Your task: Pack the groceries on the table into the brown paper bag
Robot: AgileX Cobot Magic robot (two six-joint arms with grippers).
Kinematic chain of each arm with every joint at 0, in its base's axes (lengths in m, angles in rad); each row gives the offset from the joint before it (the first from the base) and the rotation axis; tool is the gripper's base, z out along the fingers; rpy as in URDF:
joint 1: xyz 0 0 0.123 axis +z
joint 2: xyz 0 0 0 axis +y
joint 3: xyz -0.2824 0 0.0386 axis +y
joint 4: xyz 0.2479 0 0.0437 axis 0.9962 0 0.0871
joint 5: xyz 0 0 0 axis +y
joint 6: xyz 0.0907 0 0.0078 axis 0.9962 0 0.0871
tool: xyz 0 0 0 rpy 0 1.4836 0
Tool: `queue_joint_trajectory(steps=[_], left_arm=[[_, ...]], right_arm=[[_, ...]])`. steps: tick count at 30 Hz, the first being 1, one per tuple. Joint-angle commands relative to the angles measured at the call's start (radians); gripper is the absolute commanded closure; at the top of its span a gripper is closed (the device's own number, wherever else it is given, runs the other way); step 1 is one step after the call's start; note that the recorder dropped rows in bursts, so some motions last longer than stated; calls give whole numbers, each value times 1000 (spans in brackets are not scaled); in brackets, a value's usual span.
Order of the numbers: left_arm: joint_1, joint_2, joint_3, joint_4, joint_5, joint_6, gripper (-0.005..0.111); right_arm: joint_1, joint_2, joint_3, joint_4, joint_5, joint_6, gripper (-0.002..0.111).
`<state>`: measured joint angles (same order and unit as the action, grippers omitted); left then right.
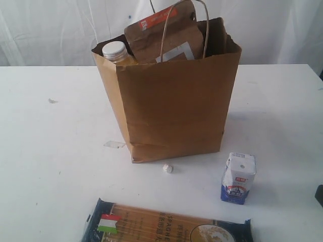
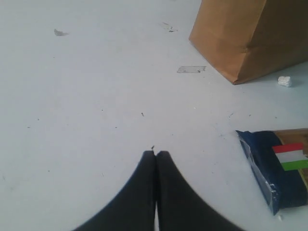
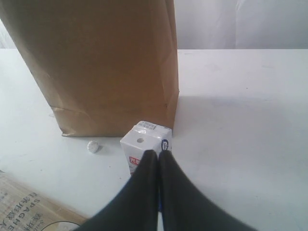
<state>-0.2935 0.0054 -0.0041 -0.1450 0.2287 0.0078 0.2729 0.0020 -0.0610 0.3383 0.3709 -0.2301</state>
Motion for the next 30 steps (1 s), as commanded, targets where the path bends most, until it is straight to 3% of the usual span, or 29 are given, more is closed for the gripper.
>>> queue_joint_trajectory(steps=[1,6,9,13,19,23,26,30], left_arm=[[4,-5,4,0,-20,-8,107],[4,-5,4,0,-23,-8,107],[4,-5,4,0,-23,-8,107],[4,-5,4,0,-23,-8,107],[4,-5,4,0,-23,-8,107],[4,-5,4,0,-23,-8,107],[4,-5,4,0,-23,-8,107],[4,-5,4,0,-23,-8,107]], right_arm=[[-4,-2,3,1,-6,-1,108],[-4,-2,3,-2,-14,-1,108],[-4,-2,3,-99,-68,-112,108],[-4,-2,3,68,-221,51,108],[-4,-2,3,83,-449,230,108],[-4,-2,-11,78,-470,384,108],[6,-2,-137,-131,-292,286,108],[27,132,-409,-153,32,98,108]])
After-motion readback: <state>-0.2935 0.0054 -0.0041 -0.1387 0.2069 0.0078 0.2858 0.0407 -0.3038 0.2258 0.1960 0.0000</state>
